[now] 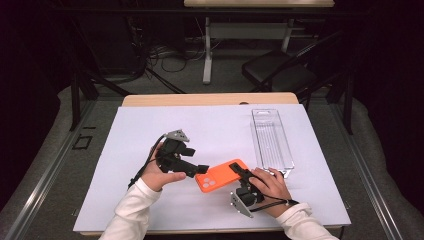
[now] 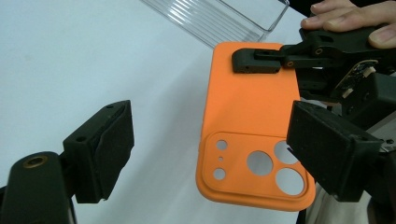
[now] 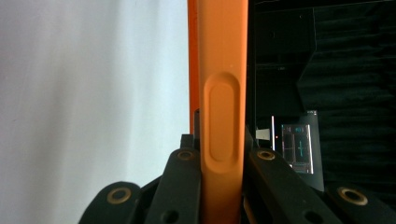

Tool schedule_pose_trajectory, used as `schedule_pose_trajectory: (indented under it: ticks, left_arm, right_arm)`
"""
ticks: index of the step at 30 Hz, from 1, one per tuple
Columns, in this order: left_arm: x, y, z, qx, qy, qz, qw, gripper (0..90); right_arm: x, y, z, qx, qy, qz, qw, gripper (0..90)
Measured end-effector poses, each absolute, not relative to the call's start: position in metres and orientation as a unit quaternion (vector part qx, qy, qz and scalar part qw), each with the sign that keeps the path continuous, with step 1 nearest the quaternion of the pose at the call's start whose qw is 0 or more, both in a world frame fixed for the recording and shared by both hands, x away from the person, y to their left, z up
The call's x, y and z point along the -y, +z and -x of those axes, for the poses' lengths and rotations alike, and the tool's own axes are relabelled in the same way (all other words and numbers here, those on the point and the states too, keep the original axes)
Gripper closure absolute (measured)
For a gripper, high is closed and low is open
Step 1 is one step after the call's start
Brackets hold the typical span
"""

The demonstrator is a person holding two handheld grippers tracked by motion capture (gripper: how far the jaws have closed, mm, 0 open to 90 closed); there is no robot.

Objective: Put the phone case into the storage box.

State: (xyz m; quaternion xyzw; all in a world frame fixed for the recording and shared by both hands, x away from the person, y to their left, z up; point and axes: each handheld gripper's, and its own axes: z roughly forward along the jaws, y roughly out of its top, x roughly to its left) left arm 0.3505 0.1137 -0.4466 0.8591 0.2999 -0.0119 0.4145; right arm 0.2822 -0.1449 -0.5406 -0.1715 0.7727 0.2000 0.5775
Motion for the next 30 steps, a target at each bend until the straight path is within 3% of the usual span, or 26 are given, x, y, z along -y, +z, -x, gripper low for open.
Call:
schedule_pose_trajectory:
  ticks: [13,16,30]
  left_arm:
    - [-0.127,-0.444,-0.347,-0.301,0.021,-0.853,0.426,16.4]
    - [-0.130,-0.443,-0.345,-0.290,0.040,-0.860,0.419,20.7]
    - [-0.143,-0.446,-0.338,-0.286,0.062,-0.851,0.435,24.9]
  right_arm:
    - [0.150,-0.538,-0.285,-0.786,0.256,0.133,0.546,86.7]
    - [0.154,-0.535,-0.286,-0.793,0.272,0.108,0.535,86.7]
    - [0.164,-0.528,-0.290,-0.801,0.335,0.052,0.494,86.8]
